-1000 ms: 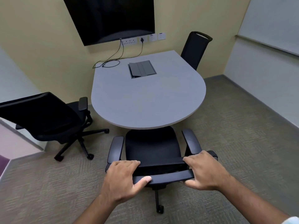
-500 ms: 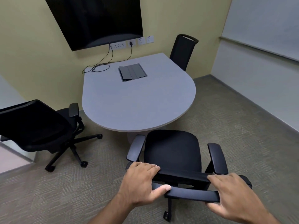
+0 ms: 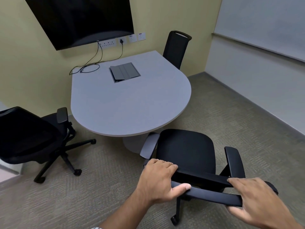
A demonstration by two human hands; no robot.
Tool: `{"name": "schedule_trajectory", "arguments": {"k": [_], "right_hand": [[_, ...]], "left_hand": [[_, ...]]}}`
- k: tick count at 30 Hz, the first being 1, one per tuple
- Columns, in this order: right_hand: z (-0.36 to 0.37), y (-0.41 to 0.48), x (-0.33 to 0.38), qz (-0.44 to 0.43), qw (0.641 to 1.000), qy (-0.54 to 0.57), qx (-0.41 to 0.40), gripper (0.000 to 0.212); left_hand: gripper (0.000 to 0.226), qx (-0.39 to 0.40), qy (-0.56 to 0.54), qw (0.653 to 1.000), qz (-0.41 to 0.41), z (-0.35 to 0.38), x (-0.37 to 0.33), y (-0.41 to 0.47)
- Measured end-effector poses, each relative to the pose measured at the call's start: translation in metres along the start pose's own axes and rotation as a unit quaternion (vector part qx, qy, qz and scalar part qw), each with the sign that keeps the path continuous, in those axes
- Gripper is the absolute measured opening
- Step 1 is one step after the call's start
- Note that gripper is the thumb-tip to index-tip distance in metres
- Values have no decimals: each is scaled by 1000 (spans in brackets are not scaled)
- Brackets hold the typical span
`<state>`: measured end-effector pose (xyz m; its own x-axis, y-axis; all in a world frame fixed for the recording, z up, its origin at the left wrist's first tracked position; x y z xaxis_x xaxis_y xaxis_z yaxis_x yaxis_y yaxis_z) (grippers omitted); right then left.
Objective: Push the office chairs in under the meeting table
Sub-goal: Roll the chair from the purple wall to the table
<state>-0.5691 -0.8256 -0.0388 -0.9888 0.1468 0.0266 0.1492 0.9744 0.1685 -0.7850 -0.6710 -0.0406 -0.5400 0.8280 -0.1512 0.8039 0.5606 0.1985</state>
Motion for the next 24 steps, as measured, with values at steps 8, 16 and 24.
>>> {"name": "schedule_trajectory", "arguments": {"k": [8,16,24], "right_hand": [[8,35,-15,18,1000,23,7,39],[20,78,-40,-4,1000,24,10,37],[17,94,-48,-56,997,44,-16,53]], "left_hand": [[101,16,31,999,5,9,23,45],[96,6,21,1000,-17,11,34,75],[91,-8,22,999,-44,9,28,69]]}}
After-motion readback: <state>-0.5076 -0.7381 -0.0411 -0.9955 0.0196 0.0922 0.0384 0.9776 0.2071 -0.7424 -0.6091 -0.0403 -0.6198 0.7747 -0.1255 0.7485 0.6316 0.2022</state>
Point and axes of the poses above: each hand's wrist, its own y-axis towards the middle knuckle, its own z-axis out of the palm, x = y × z, the point moved 10 cm from there along y, towards the middle knuckle, and after that the axes turned 8 degrees about -x, right-handed, at the moved point
